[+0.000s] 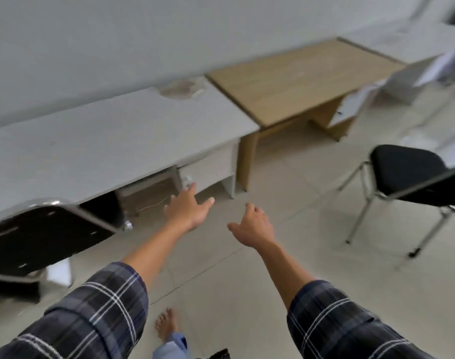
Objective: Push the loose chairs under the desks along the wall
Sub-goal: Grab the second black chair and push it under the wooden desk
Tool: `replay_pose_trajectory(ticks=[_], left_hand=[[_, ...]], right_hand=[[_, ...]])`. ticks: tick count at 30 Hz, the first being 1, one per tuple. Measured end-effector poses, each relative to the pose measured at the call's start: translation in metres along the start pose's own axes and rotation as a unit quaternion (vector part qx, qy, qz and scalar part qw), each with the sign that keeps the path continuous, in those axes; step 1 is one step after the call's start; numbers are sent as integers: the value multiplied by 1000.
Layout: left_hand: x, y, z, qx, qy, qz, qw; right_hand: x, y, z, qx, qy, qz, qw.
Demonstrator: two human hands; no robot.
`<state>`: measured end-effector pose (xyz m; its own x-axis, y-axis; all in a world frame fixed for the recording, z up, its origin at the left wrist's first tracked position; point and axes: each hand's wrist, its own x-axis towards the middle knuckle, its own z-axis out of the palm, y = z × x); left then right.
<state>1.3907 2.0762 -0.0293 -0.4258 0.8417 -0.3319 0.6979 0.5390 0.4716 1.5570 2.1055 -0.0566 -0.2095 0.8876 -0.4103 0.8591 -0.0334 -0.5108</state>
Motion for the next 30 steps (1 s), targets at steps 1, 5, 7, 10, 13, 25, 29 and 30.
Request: replay_pose_trajectory(ticks=[1,5,7,10,13,25,29,30], left_hand=[[-5,27,15,34,-8,25,999],[-22,141,82,133,-43,137,981],[-32,195,114,157,-62,188,967],[-43,260,157,182,-88,243,949],[-46,318,199,201,-118,283,930],[-93,557,353,244,-193,444,840],[-99,619,390,258,-191,464,826],[-98,634,399,259,-188,461,827]], right_hand=[[-4,26,-15,-13,14,12,1000],[-17,130,-77,-21,80,90,993],[-25,178,-105,-6,106,136,985],[-32,237,-139,15,136,191,972],[-34,287,-174,31,150,237,959],[-66,484,-314,124,253,388,878],[-64,537,-349,136,258,400,869],[-60,551,-357,138,259,399,869]])
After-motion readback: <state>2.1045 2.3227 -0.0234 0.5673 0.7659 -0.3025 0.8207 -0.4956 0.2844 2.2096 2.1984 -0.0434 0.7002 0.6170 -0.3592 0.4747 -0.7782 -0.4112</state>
